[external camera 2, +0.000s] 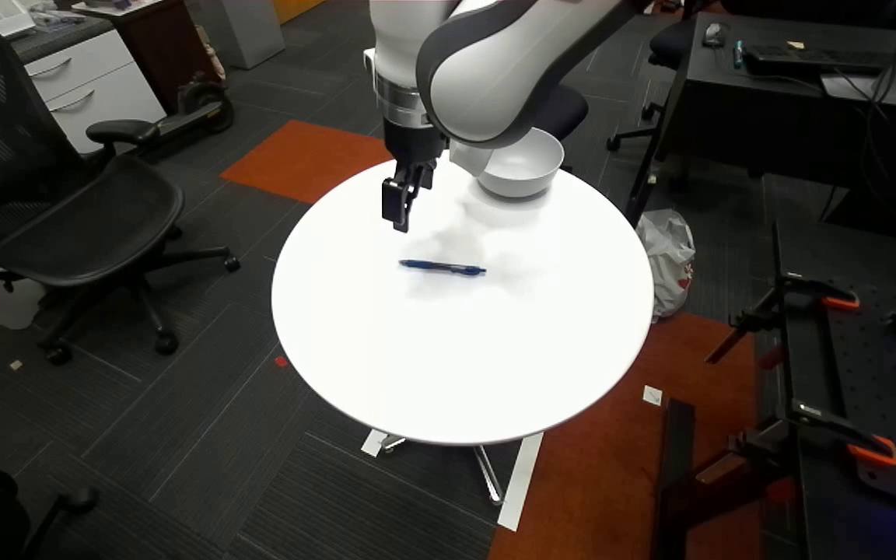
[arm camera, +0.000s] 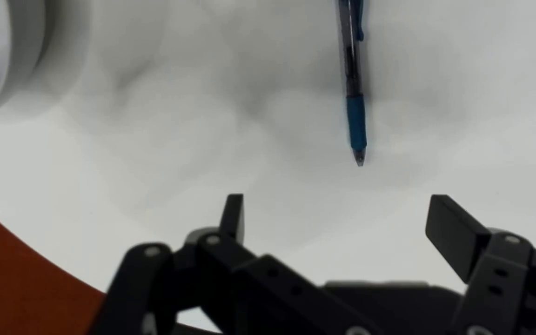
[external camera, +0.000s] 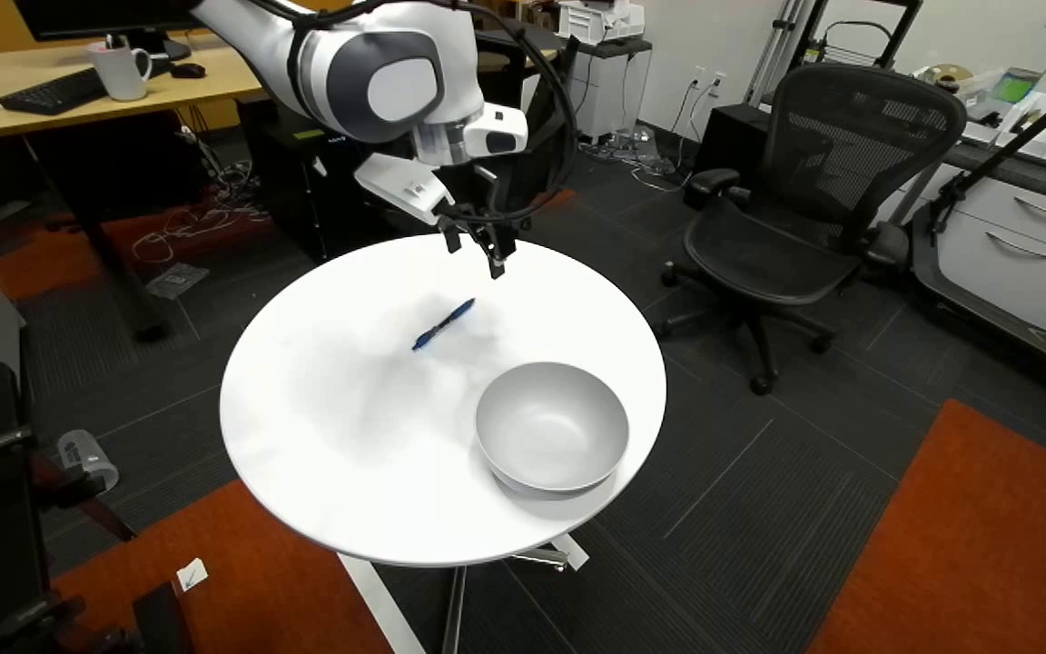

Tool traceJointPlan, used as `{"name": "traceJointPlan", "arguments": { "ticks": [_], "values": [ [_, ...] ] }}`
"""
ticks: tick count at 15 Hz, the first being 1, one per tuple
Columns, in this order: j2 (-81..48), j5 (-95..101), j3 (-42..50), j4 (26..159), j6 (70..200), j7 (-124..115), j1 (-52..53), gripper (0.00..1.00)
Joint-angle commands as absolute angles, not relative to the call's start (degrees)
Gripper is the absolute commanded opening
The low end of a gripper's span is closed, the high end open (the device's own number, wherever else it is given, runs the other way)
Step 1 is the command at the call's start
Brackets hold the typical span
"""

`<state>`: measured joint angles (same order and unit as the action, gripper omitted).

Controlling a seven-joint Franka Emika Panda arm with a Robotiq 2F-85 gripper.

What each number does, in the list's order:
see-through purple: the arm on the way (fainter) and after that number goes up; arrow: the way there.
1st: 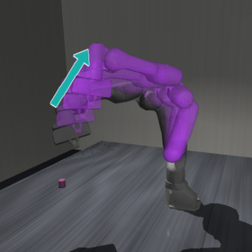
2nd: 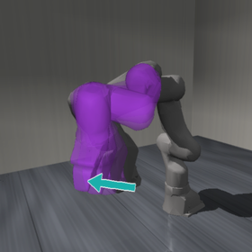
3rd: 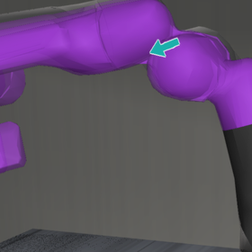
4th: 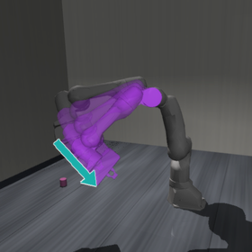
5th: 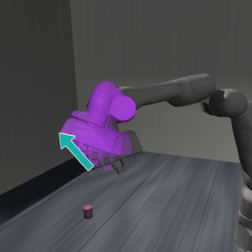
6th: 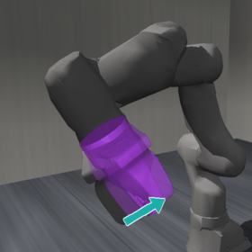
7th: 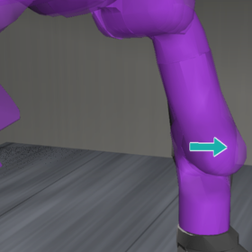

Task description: Put the pen on the table, put it in the bowl then place it back on the table

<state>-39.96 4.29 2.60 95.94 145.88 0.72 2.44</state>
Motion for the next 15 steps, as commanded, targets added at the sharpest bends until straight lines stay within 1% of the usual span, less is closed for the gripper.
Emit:
{"name": "traceJointPlan", "arguments": {
  "ticks": [1, 8, 15],
  "values": [
    [-40.7, 5.2, -0.1, 95.7, 144.3, 8.9, -0.2, 1.0],
    [-43.5, 5.5, -2.0, 93.6, 140.4, 20.7, -3.4, 1.0],
    [-45.3, 6.6, -1.1, 92.6, 139.0, 21.4, -2.9, 1.0]
  ]
}}
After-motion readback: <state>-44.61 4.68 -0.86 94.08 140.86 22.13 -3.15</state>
